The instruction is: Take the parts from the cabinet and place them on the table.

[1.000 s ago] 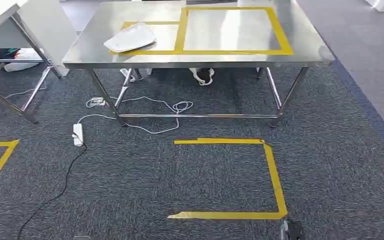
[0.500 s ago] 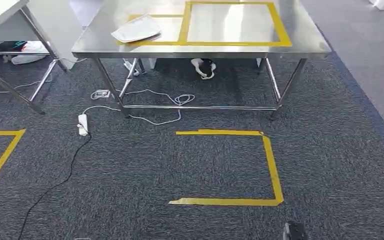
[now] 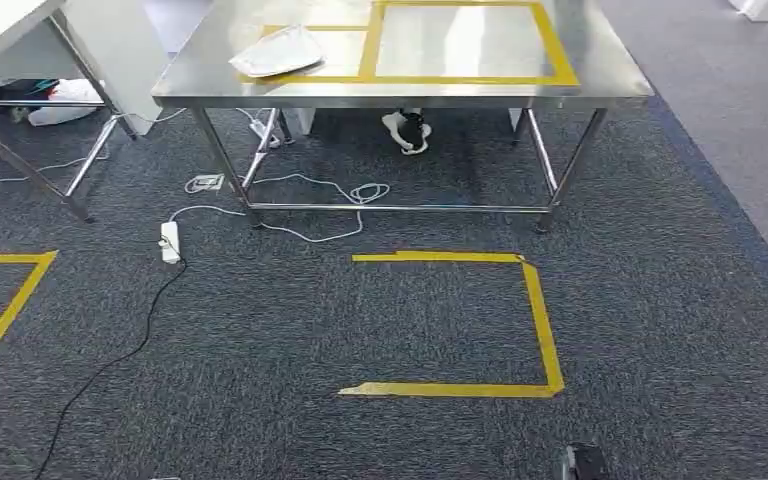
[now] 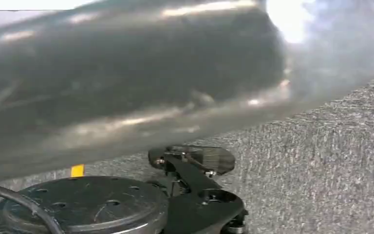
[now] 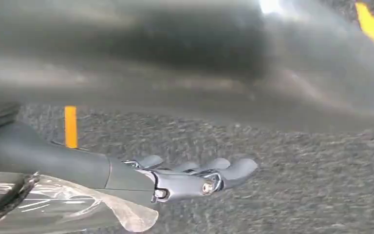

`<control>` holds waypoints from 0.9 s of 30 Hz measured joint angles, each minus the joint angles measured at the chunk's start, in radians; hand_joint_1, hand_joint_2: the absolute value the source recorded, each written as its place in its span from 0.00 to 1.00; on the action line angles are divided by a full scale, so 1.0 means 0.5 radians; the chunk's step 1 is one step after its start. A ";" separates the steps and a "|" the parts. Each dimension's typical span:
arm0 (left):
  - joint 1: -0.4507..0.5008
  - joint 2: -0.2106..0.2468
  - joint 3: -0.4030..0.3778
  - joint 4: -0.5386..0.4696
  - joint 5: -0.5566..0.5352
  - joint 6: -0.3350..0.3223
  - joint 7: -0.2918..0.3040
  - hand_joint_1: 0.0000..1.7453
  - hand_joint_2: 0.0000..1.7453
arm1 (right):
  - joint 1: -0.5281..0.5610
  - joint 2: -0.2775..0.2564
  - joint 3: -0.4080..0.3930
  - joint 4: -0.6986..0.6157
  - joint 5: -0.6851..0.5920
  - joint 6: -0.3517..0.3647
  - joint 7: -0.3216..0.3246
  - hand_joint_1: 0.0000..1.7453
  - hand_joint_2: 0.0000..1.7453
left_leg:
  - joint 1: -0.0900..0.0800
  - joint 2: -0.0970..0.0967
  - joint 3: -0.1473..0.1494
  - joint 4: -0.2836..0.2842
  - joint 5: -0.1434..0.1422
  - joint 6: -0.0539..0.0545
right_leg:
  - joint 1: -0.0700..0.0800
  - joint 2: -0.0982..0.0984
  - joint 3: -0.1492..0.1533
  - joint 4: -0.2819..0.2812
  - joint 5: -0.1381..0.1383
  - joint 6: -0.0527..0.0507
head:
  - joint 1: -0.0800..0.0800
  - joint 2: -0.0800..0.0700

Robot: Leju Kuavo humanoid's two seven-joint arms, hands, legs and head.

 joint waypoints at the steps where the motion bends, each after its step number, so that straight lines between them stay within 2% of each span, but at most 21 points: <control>1: 0.000 0.001 0.005 0.000 -0.001 0.000 0.000 0.00 0.00 | 0.003 0.000 -0.001 0.000 0.001 0.001 -0.001 0.00 0.00 | -0.001 -0.001 -0.003 0.004 0.004 -0.007 | -0.005 0.000 -0.003 -0.006 0.012 -0.018 | 0.000 0.000; 2: 0.002 0.005 0.009 0.000 -0.001 0.000 0.000 0.00 0.00 | 0.000 0.005 -0.001 0.000 0.002 0.002 -0.001 0.00 0.00 | 0.002 -0.007 -0.014 0.028 -0.024 -0.019 | -0.017 -0.005 -0.005 -0.014 0.027 -0.039 | 0.002 0.000; 3: 0.002 0.004 0.014 0.000 -0.002 0.000 0.000 0.00 0.00 | -0.004 0.005 -0.001 0.000 0.005 0.001 -0.002 0.00 0.00 | 0.004 -0.009 -0.045 0.098 -0.090 -0.037 | -0.018 -0.004 -0.014 -0.014 0.034 -0.049 | -0.012 0.000; 5: 0.000 0.003 0.017 0.000 -0.008 0.000 0.000 0.00 0.00 | -0.001 0.005 -0.001 0.000 0.015 -0.003 -0.002 0.00 0.00 | 0.023 -0.010 -0.167 0.402 -0.261 -0.065 | -0.017 -0.006 -0.031 -0.012 0.044 -0.054 | -0.015 0.000; 6: 0.000 0.003 0.017 0.000 -0.010 0.000 0.001 0.00 0.00 | 0.000 0.005 -0.001 0.000 0.014 -0.005 -0.002 0.00 0.00 | 0.028 -0.010 -0.226 0.549 -0.320 -0.072 | -0.016 -0.008 -0.040 -0.010 0.048 -0.054 | -0.017 0.000; 7: 0.001 0.003 0.018 0.000 -0.010 0.000 0.001 0.00 0.00 | 0.001 0.005 -0.001 0.000 0.014 -0.007 -0.002 0.00 0.00 | 0.033 -0.010 -0.256 0.634 -0.338 -0.075 | -0.017 -0.009 -0.049 -0.007 0.052 -0.052 | -0.017 0.000; 8: 0.005 0.003 0.018 0.000 -0.010 0.000 0.001 0.00 0.00 | 0.001 0.005 -0.001 0.000 0.014 -0.008 -0.002 0.00 0.00 | 0.039 -0.010 -0.235 0.610 -0.300 -0.075 | -0.017 -0.009 -0.054 -0.005 0.055 -0.052 | -0.018 0.000; 9: 0.006 0.003 0.020 0.000 -0.010 0.000 0.001 0.00 0.00 | 0.001 0.005 -0.001 0.000 0.015 -0.008 -0.002 0.00 0.00 | 0.042 -0.010 -0.178 0.503 -0.225 -0.072 | -0.017 -0.007 -0.055 -0.004 0.058 -0.049 | -0.017 0.000; 11: 0.002 0.003 0.021 0.000 -0.010 -0.001 0.001 0.00 0.00 | -0.002 0.005 -0.001 0.000 0.015 -0.009 -0.002 0.00 0.00 | 0.042 -0.010 0.008 0.136 -0.047 -0.055 | -0.017 -0.005 -0.051 -0.004 0.063 -0.041 | -0.018 0.000; 12: -0.001 0.003 0.024 0.000 -0.010 -0.001 0.001 0.00 0.00 | -0.004 0.007 -0.001 0.000 0.015 -0.009 -0.002 0.00 0.00 | 0.037 -0.012 0.062 0.023 -0.050 -0.044 | -0.011 -0.005 -0.056 -0.004 0.066 -0.033 | -0.015 0.000; 14: -0.006 0.002 0.031 0.000 -0.013 -0.001 0.001 0.00 0.00 | -0.007 0.007 -0.001 0.000 0.015 -0.009 -0.002 0.00 0.00 | 0.029 -0.011 0.051 -0.002 -0.055 -0.028 | -0.006 -0.007 -0.080 0.004 0.078 -0.004 | -0.014 0.000; 16: 0.003 0.003 0.036 0.000 -0.013 0.000 0.001 0.00 0.00 | -0.006 0.007 -0.001 0.000 0.016 -0.009 -0.002 0.00 0.00 | 0.022 -0.012 0.041 -0.018 -0.040 -0.007 | -0.011 -0.008 -0.076 -0.024 0.098 0.023 | -0.014 0.000; 17: 0.004 0.002 0.037 0.000 -0.018 0.000 0.001 0.00 0.00 | -0.006 0.007 -0.001 0.000 0.018 -0.010 -0.002 0.00 0.00 | 0.029 -0.012 0.052 -0.048 -0.022 -0.028 | -0.006 -0.007 -0.073 -0.022 0.074 -0.025 | -0.018 0.000; 18: -0.001 0.000 0.039 0.000 -0.025 -0.001 0.001 0.00 0.00 | -0.008 0.007 -0.001 0.000 0.019 -0.012 -0.008 0.00 0.00 | 0.029 -0.012 0.048 -0.049 -0.018 -0.029 | -0.006 -0.008 -0.086 -0.033 0.106 -0.108 | -0.009 0.000; 19: -0.003 -0.004 0.043 0.000 -0.029 -0.001 0.001 0.00 0.00 | -0.007 0.007 -0.001 -0.001 0.021 -0.012 -0.008 0.00 0.00 | 0.027 -0.012 0.044 -0.049 -0.014 -0.022 | -0.004 -0.007 -0.090 -0.033 0.107 -0.106 | -0.010 0.000; 20: -0.003 -0.007 0.049 0.000 -0.032 -0.004 0.001 0.00 0.00 | -0.007 0.007 -0.001 -0.001 0.025 -0.011 -0.009 0.00 0.00 | 0.024 -0.012 0.043 -0.047 -0.014 -0.021 | -0.006 -0.006 -0.090 -0.036 0.114 -0.091 | -0.008 0.000; 23: -0.005 -0.010 0.059 0.000 -0.044 -0.003 0.001 0.00 0.00 | -0.006 0.007 0.000 0.000 0.031 -0.009 -0.018 0.00 0.00 | 0.016 -0.011 0.042 -0.046 -0.010 -0.003 | -0.013 -0.005 -0.094 -0.048 0.126 -0.069 | -0.009 0.000; 26: -0.006 -0.010 0.075 0.000 -0.066 -0.003 0.004 0.00 0.00 | -0.006 0.007 -0.001 -0.001 0.038 -0.015 -0.029 0.00 0.00 | 0.009 -0.011 0.040 -0.043 -0.010 0.009 | -0.023 -0.005 -0.094 -0.060 0.131 -0.002 | -0.010 0.000; 27: -0.006 -0.011 0.082 0.000 -0.081 -0.005 0.006 0.00 0.00 | -0.006 0.007 -0.001 -0.001 0.042 -0.019 -0.032 0.00 0.00 | 0.008 -0.011 0.038 -0.041 -0.010 0.009 | -0.026 -0.005 -0.094 -0.060 0.132 0.008 | -0.010 0.000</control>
